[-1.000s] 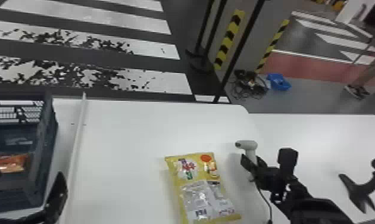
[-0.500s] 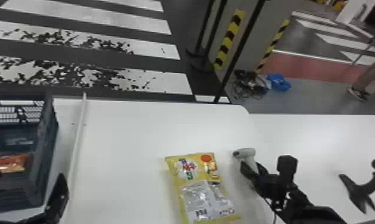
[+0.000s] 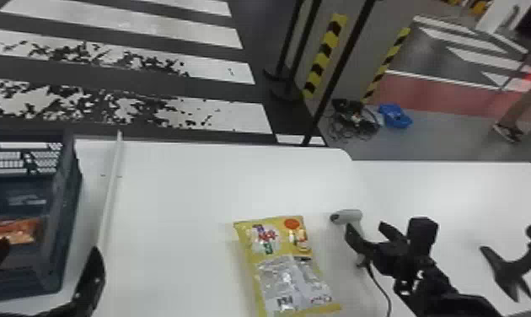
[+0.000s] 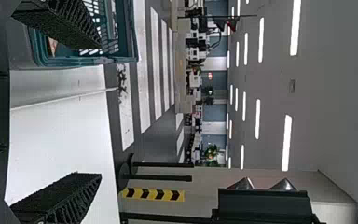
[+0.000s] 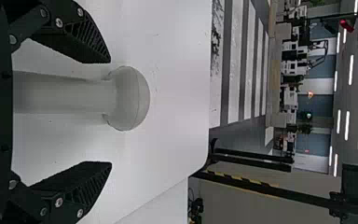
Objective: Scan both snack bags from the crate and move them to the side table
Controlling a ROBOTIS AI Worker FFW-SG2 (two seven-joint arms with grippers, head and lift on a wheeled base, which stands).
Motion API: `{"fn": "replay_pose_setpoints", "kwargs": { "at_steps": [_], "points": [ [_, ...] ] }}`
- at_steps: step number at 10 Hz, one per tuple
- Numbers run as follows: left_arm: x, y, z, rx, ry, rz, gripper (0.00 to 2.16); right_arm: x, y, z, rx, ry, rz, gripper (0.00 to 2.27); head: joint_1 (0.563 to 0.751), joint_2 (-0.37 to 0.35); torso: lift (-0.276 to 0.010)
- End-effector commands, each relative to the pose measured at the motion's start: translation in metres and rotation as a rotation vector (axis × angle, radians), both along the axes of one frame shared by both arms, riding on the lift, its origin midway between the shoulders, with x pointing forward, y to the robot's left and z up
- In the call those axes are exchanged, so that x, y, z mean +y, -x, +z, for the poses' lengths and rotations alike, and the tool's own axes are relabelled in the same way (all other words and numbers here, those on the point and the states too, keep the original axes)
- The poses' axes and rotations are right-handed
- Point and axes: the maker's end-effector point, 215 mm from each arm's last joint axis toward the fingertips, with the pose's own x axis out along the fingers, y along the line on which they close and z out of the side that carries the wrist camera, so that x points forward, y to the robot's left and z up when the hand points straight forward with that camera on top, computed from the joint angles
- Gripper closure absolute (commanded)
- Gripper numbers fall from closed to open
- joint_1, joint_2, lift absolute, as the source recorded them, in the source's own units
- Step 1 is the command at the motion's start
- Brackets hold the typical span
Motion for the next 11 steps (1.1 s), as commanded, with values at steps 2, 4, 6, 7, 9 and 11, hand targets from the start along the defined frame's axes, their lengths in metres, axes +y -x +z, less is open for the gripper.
{"fn": "replay_pose_setpoints", "kwargs": {
  "at_steps": [2, 4, 6, 7, 9, 11],
  "points": [
    [0.001, -0.003, 0.000, -0.001, 0.002, 0.003, 0.00, 0.029, 0.029, 0.072, -0.132, 0.044, 0.029, 0.02, 0.695, -0.350, -0.095],
    [0.001, -0.006, 0.000, -0.003, 0.005, 0.002, 0.00, 0.071, 0.058, 0.084, -0.108, -0.010, 0.054, 0.05, 0.695, -0.350, -0.095],
    [0.003, -0.006, 0.001, -0.002, 0.006, -0.002, 0.00, 0.117, 0.072, 0.070, -0.065, -0.092, 0.092, 0.05, 0.695, -0.350, -0.095],
    [0.006, -0.007, 0.001, -0.001, 0.008, 0.003, 0.00, 0.140, 0.074, 0.062, -0.043, -0.129, 0.123, 0.07, 0.695, -0.350, -0.095],
    [0.008, -0.010, 0.003, -0.007, 0.008, 0.001, 0.00, 0.182, 0.079, 0.047, 0.025, -0.187, 0.183, 0.08, 0.695, -0.314, -0.095],
    [0.009, -0.014, 0.006, -0.013, 0.013, -0.001, 0.00, 0.204, 0.083, 0.038, 0.069, -0.225, 0.226, 0.13, 0.695, -0.250, -0.095]
  ]
}}
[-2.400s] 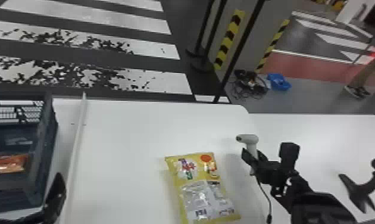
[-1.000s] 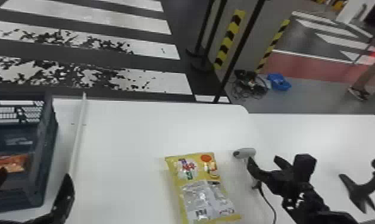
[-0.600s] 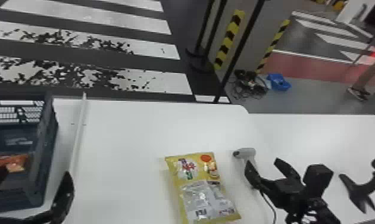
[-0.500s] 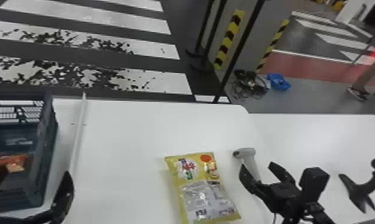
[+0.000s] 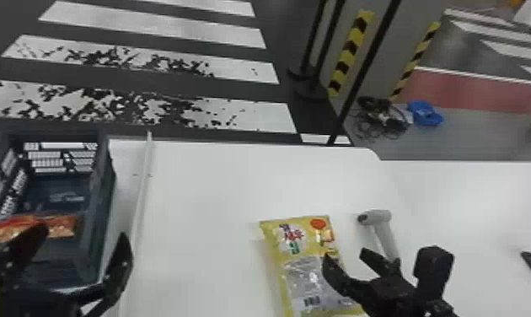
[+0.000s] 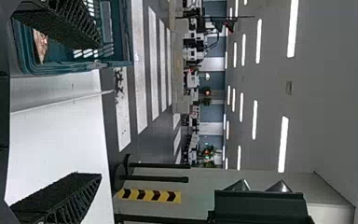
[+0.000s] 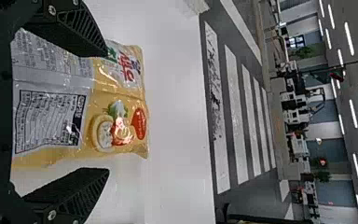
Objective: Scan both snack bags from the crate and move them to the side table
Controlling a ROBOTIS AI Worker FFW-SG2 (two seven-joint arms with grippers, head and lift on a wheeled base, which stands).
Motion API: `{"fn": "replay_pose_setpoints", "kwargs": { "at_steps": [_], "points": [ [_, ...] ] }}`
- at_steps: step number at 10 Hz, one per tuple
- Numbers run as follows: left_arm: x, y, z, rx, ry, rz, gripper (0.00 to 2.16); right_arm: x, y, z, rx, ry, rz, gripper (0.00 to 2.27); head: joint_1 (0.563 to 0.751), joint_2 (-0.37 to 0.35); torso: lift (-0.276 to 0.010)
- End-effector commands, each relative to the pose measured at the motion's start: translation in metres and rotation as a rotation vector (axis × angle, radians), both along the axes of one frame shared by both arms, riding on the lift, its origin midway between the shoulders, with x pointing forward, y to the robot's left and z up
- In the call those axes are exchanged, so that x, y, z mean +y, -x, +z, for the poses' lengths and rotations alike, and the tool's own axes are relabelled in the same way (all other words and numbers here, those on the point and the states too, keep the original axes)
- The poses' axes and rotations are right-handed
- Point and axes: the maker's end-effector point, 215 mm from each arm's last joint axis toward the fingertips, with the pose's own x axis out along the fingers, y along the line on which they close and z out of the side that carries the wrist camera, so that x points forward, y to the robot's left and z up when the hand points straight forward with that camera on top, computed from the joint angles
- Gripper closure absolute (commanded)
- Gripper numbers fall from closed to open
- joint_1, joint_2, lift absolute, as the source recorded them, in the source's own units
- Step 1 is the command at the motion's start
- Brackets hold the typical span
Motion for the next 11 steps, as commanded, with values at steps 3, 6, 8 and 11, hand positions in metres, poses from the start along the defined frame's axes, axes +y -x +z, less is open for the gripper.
{"fn": "replay_pose_setpoints", "kwargs": {
  "at_steps": [3, 6, 8, 11],
  "points": [
    [-0.001, -0.004, 0.001, 0.003, 0.004, -0.004, 0.00, 0.012, 0.000, -0.022, 0.072, -0.043, 0.033, 0.14, 0.695, -0.215, -0.095],
    [-0.004, -0.005, -0.002, 0.012, 0.003, -0.008, 0.00, 0.033, 0.002, -0.029, 0.089, -0.066, 0.079, 0.14, 0.695, -0.197, -0.095],
    [-0.007, -0.004, -0.004, 0.022, 0.002, -0.013, 0.00, 0.036, 0.002, -0.046, 0.111, -0.004, 0.129, 0.16, 0.695, -0.188, -0.095],
    [-0.007, -0.004, -0.004, 0.023, 0.004, -0.014, 0.00, 0.032, 0.014, -0.095, 0.252, 0.083, 0.163, 1.67, 0.695, -0.185, -0.095]
  ]
}}
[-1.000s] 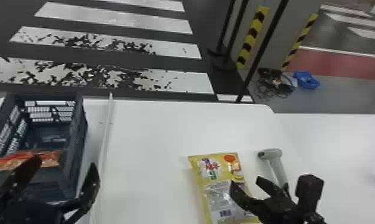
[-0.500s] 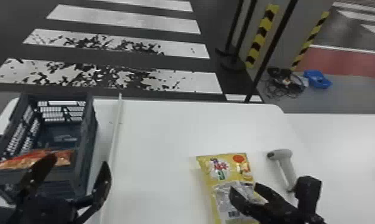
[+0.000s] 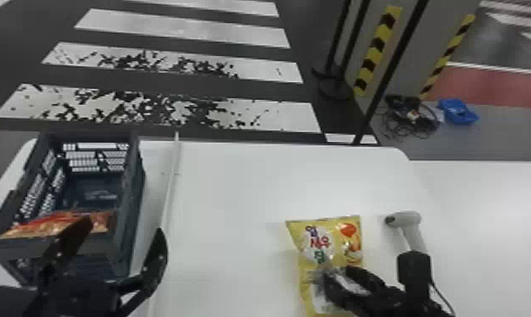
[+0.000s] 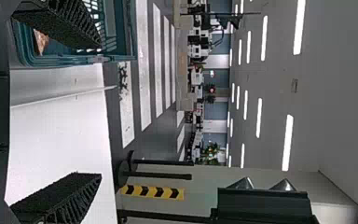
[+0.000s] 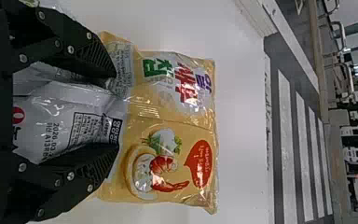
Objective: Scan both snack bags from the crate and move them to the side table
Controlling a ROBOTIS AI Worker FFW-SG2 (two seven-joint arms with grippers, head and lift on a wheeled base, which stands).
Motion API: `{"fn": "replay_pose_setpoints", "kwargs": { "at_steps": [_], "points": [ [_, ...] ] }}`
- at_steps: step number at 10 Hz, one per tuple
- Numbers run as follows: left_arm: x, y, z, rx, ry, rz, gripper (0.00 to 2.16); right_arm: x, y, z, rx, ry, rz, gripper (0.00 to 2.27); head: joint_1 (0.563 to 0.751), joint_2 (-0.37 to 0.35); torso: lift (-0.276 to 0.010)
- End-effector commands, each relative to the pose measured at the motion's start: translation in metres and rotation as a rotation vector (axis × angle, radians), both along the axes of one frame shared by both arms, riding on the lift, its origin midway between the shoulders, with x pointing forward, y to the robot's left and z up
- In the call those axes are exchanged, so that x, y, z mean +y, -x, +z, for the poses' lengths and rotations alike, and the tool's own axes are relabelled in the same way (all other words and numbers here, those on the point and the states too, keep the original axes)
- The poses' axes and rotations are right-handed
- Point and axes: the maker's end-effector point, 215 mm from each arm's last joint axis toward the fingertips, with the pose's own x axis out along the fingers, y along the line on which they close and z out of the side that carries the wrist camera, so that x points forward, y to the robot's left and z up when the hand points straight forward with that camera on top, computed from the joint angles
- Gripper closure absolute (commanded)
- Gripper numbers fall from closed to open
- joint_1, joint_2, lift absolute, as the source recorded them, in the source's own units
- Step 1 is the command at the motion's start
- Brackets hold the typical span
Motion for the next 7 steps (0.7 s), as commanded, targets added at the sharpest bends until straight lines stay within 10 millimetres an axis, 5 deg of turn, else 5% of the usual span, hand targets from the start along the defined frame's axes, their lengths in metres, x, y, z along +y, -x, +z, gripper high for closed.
{"fn": "replay_pose_setpoints", "kwargs": {
  "at_steps": [1, 5, 7],
  "points": [
    [0.000, 0.000, -0.001, 0.002, 0.000, -0.001, 0.00, -0.010, 0.005, -0.018, 0.053, 0.029, 0.000, 2.25, 0.695, -0.187, -0.095],
    [0.002, 0.000, -0.011, 0.018, -0.004, 0.002, 0.00, -0.028, -0.015, 0.038, -0.152, 0.020, -0.015, 2.24, 0.695, -0.213, -0.095],
    [0.002, 0.001, -0.015, 0.025, -0.006, 0.003, 0.00, -0.053, -0.024, 0.087, -0.215, 0.003, -0.055, 2.24, 0.695, -0.227, -0.095]
  ]
}}
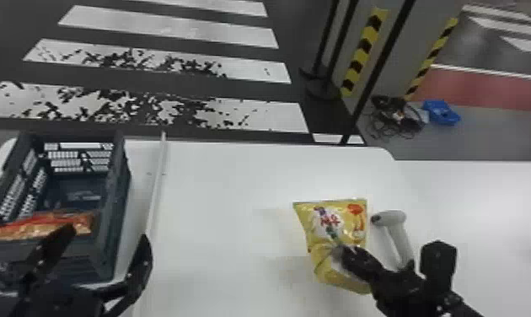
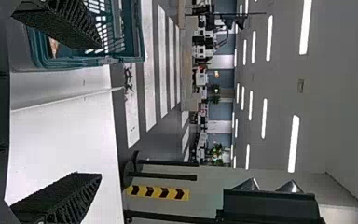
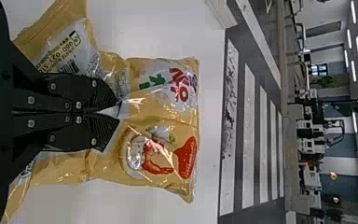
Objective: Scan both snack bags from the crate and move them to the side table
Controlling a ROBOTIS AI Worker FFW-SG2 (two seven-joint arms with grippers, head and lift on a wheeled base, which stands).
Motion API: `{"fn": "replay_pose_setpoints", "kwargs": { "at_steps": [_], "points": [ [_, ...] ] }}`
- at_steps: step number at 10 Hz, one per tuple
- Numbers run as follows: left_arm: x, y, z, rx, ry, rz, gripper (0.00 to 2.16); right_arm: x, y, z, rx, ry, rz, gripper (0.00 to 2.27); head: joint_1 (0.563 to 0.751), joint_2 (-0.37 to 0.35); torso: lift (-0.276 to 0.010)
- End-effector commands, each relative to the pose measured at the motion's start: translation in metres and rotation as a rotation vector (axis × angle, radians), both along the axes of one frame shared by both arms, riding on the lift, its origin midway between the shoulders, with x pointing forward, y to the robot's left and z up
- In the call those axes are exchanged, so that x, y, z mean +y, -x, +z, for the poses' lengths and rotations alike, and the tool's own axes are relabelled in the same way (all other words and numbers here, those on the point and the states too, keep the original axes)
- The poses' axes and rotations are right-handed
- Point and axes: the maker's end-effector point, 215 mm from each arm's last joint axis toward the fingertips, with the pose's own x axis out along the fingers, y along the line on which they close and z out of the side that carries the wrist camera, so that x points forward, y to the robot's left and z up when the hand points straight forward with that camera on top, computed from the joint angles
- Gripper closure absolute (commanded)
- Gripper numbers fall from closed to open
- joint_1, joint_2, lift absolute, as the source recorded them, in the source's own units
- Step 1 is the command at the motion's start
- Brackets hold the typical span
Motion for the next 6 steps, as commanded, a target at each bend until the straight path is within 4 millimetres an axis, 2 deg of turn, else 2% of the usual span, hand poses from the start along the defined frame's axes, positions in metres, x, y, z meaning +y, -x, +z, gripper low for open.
{"fn": "replay_pose_setpoints", "kwargs": {
  "at_steps": [1, 2, 3, 4, 5, 6],
  "points": [
    [-0.003, 0.001, -0.005, 0.007, 0.003, -0.004, 0.00, -0.024, -0.006, 0.043, -0.045, -0.002, -0.027, 2.24, 0.695, -0.241, -0.095],
    [-0.005, 0.001, -0.009, 0.013, 0.002, -0.007, 0.00, -0.049, -0.013, 0.067, -0.081, 0.052, -0.052, 2.24, 0.695, -0.263, -0.095],
    [-0.008, 0.002, -0.010, 0.016, 0.001, -0.013, 0.00, -0.096, -0.025, 0.082, -0.106, 0.115, -0.111, 2.24, 0.695, -0.277, -0.095],
    [-0.007, 0.002, -0.010, 0.016, -0.001, -0.015, 0.00, -0.143, -0.034, 0.094, -0.119, 0.133, -0.170, 2.24, 0.695, -0.322, -0.095],
    [-0.006, 0.003, -0.016, 0.025, -0.008, -0.013, 0.00, -0.186, -0.040, 0.101, -0.119, 0.135, -0.224, 2.24, 0.695, -0.350, -0.095],
    [-0.005, 0.003, -0.021, 0.033, -0.012, -0.010, 0.00, -0.221, -0.048, 0.095, -0.101, 0.165, -0.250, 2.24, 0.695, -0.350, -0.095]
  ]
}}
